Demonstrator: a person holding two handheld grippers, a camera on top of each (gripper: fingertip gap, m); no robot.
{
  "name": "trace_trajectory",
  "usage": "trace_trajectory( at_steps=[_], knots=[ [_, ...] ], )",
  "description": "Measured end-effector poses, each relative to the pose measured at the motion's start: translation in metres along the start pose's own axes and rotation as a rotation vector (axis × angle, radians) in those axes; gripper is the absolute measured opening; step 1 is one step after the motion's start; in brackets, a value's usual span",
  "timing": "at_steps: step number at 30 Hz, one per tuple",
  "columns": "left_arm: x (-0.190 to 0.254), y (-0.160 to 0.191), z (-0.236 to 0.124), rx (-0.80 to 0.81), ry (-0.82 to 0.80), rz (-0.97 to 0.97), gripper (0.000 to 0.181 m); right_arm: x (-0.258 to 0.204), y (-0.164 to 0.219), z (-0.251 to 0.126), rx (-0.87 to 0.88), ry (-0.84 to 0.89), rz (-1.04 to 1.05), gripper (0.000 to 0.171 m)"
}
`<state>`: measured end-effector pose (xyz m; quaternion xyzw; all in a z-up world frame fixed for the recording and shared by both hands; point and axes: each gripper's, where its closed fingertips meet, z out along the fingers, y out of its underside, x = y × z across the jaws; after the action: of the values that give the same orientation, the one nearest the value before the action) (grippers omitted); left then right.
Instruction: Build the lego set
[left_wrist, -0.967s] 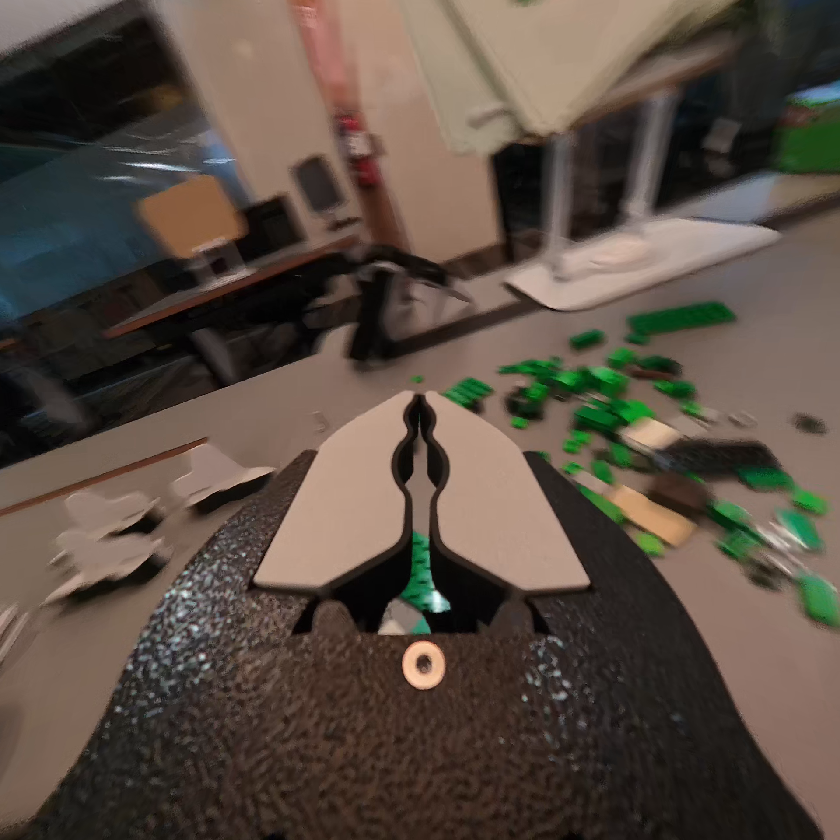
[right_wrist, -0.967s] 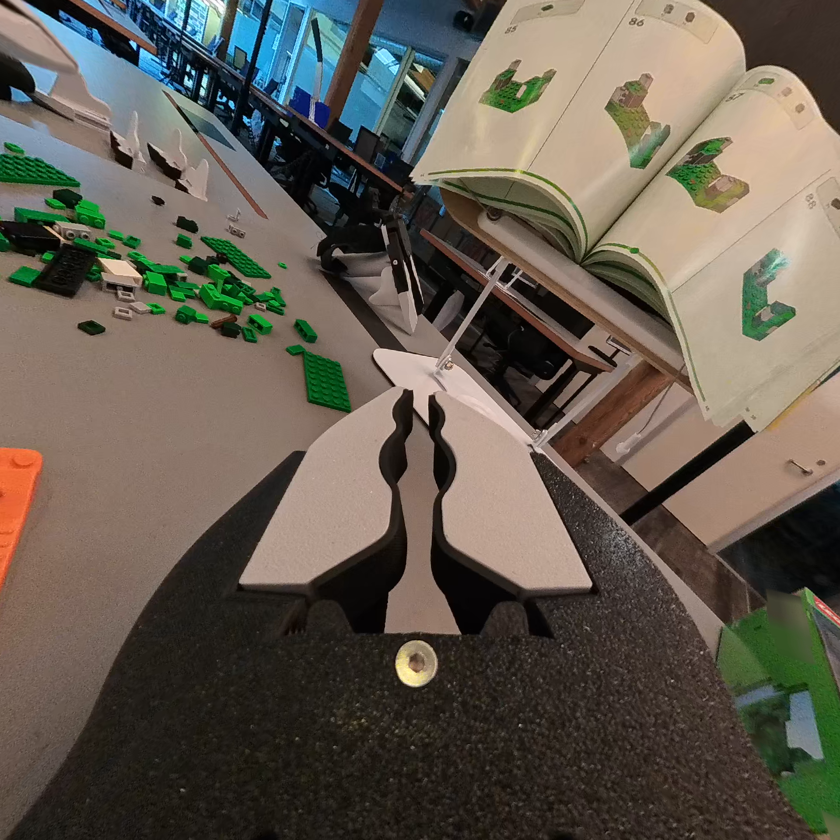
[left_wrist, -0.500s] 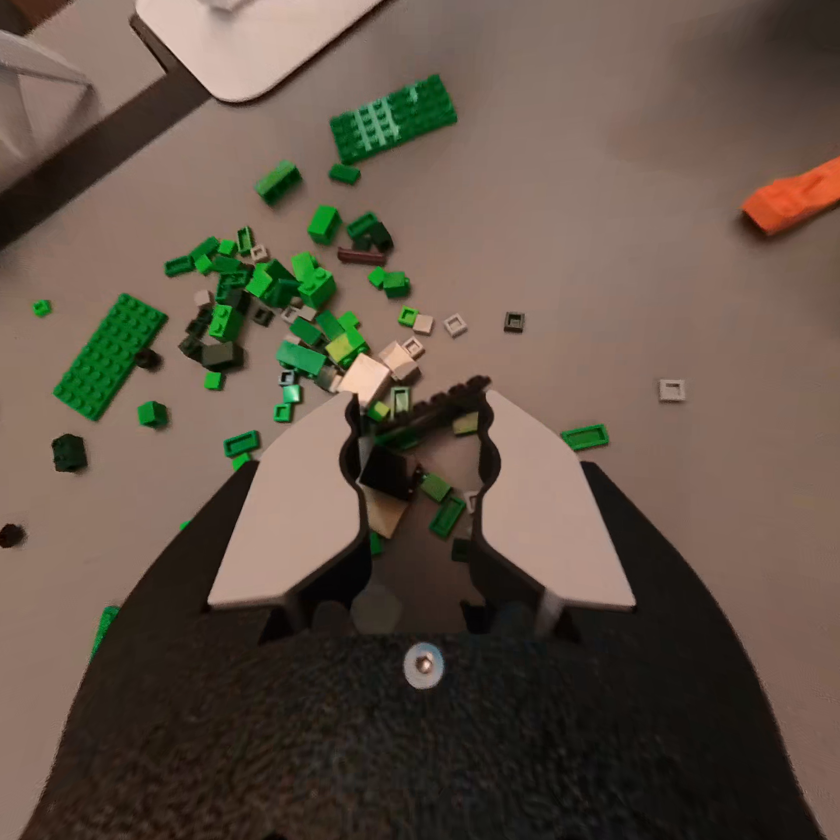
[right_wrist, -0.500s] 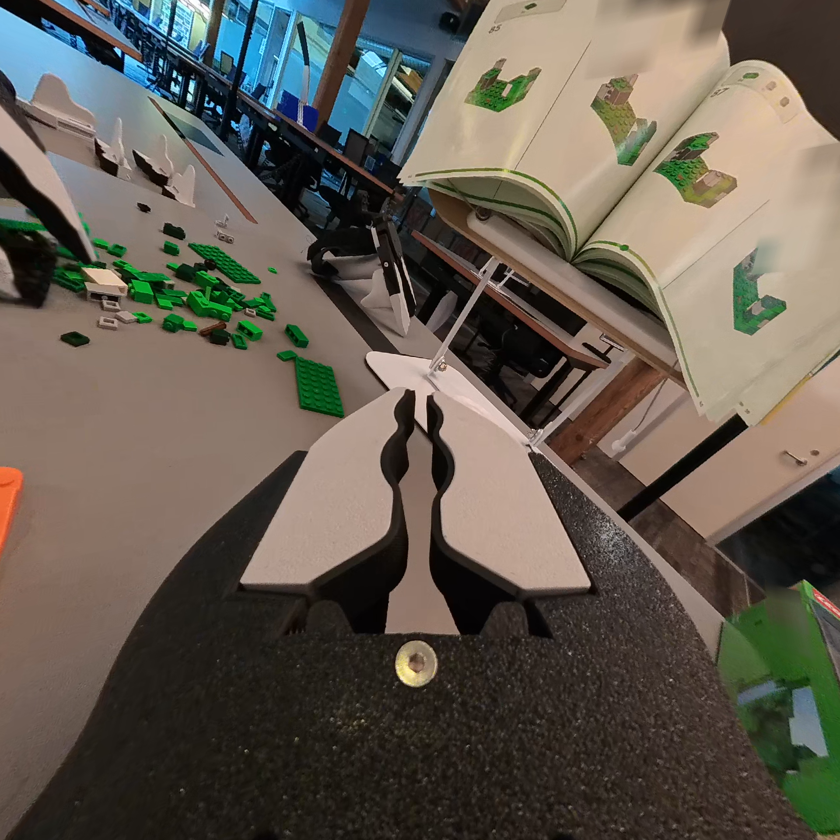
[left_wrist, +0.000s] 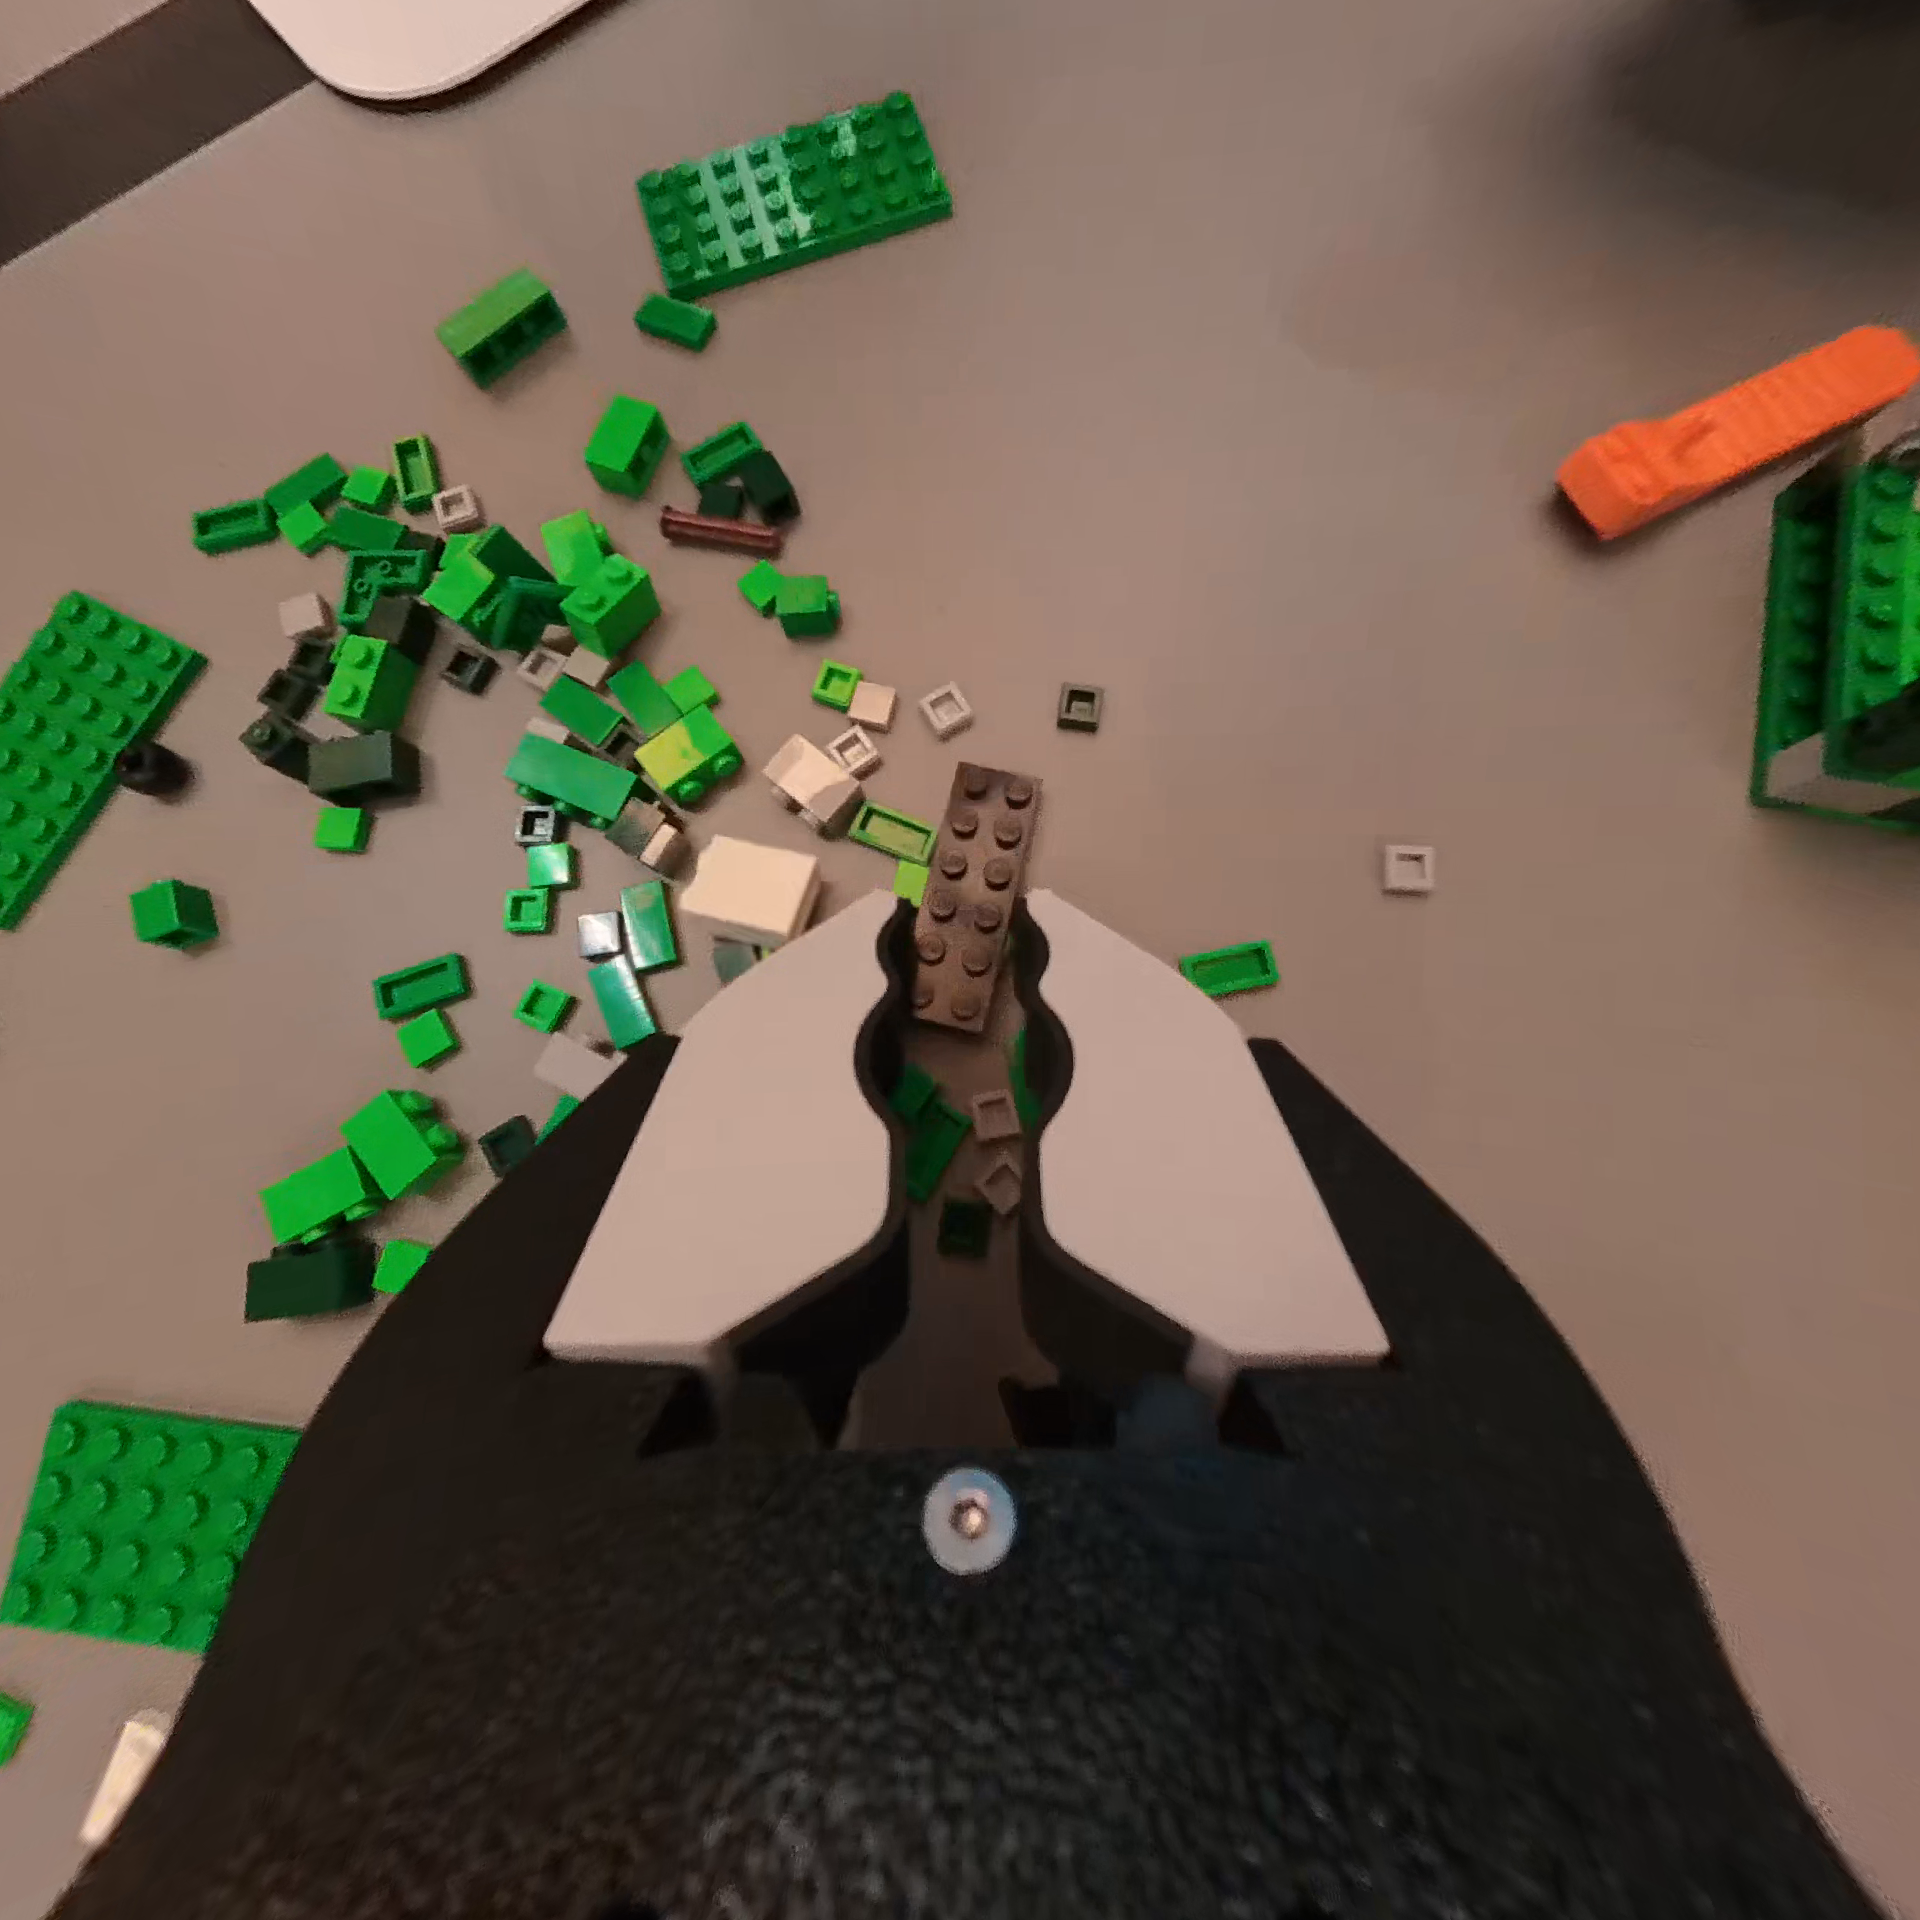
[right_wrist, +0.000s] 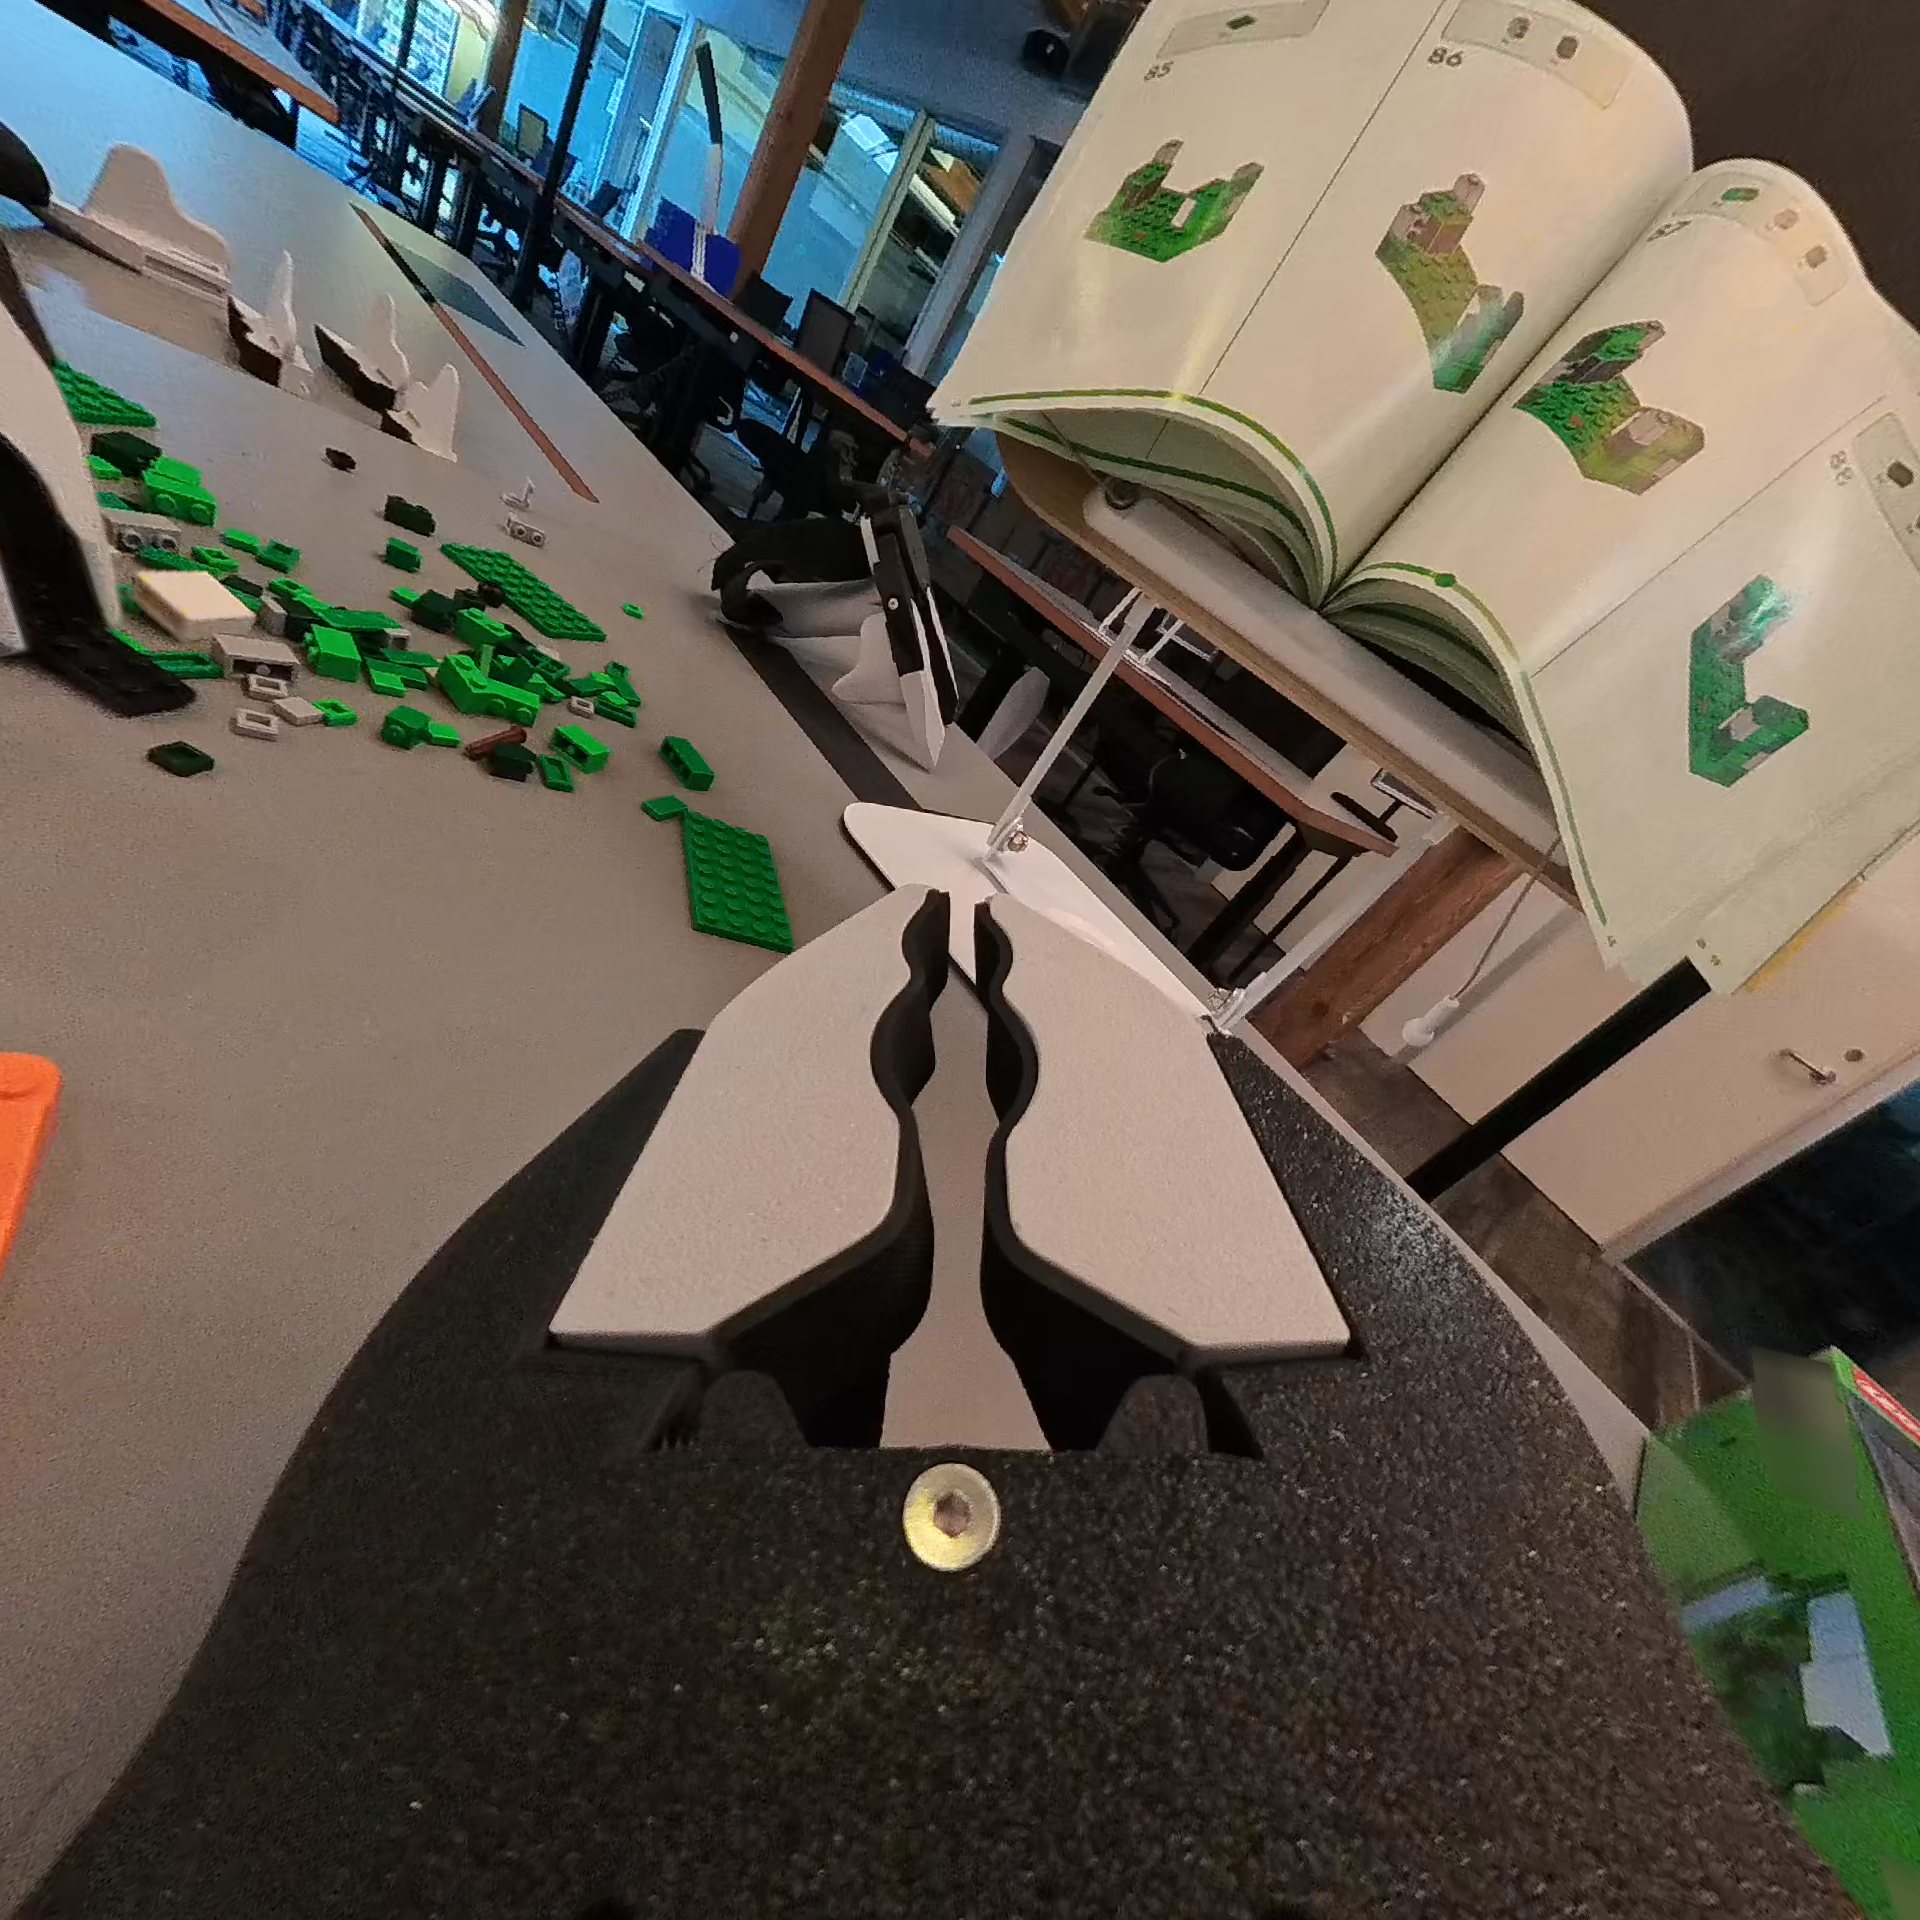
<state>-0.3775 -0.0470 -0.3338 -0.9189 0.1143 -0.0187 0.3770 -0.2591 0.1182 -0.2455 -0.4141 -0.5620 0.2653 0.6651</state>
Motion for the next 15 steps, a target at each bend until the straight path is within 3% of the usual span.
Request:
trace_trajectory(
  at_steps=[8,15],
  knots=[
    [0.004,0.009,-0.015,-0.013,0.039,0.030,0.017,-0.001,0.000,-0.001,0.004,-0.005,-0.010,0.004],
    [-0.053,0.028,-0.065,0.047,-0.120,-0.124,0.017,-0.001,0.000,-0.001,0.004,-0.005,-0.012,0.004]
  ],
)
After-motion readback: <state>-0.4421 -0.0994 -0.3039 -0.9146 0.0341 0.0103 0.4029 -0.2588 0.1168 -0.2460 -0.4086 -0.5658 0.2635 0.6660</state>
